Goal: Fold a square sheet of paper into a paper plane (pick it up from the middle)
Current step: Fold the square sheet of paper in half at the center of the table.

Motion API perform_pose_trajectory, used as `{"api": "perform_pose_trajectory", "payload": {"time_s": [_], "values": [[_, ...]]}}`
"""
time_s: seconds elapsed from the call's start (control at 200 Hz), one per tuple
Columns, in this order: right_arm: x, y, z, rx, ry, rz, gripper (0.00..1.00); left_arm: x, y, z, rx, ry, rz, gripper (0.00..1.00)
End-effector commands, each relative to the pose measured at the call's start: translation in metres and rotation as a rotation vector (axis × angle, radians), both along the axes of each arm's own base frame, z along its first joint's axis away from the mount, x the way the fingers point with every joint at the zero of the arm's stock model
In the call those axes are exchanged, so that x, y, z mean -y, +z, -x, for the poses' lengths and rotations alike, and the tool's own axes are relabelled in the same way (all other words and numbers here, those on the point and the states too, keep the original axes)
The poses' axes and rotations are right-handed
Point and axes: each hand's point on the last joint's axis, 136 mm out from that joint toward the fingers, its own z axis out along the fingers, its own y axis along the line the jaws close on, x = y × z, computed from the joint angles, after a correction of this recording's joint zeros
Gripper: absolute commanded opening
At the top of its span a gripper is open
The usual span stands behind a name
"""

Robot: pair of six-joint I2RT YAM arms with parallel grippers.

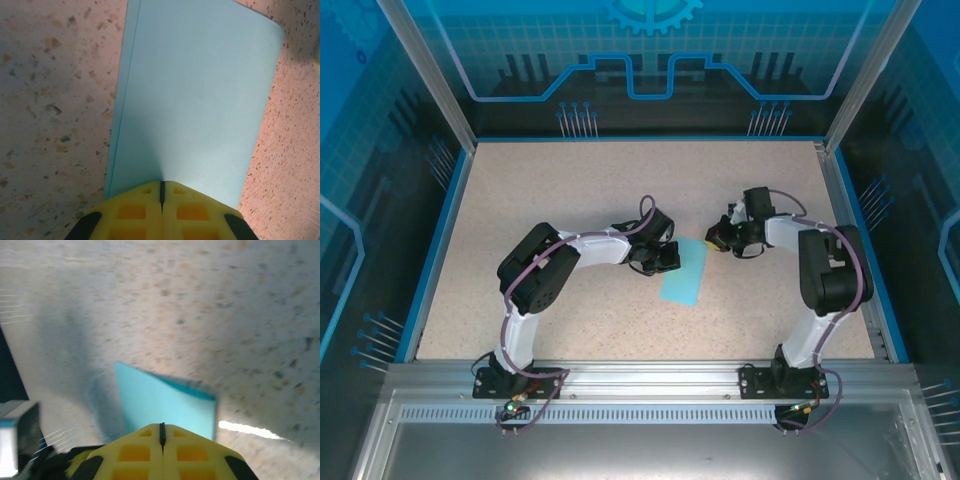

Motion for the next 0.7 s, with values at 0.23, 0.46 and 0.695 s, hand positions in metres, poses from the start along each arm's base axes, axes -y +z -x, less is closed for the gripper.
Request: {"api": "perform_pose_trajectory", "payload": {"time_s": [0.23, 0.46, 0.695], "values": [[-0.026, 0.0, 0.058, -0.038, 0.134, -0.057, 0.0, -0.029, -0.051, 0.037, -0.137, -0.022, -0.178, 0.0], [-0.041, -0.006, 0.081, -0.052, 0.164, -0.074, 0.0, -0.025, -0.052, 0.037, -0.14, -0.021, -0.162, 0.0], [-0.045, 0.007, 0.092, -0.021, 0.164, -0.074, 0.0, -0.024, -0.049, 0.037, -0.136, -0.028, -0.162, 0.0]]}}
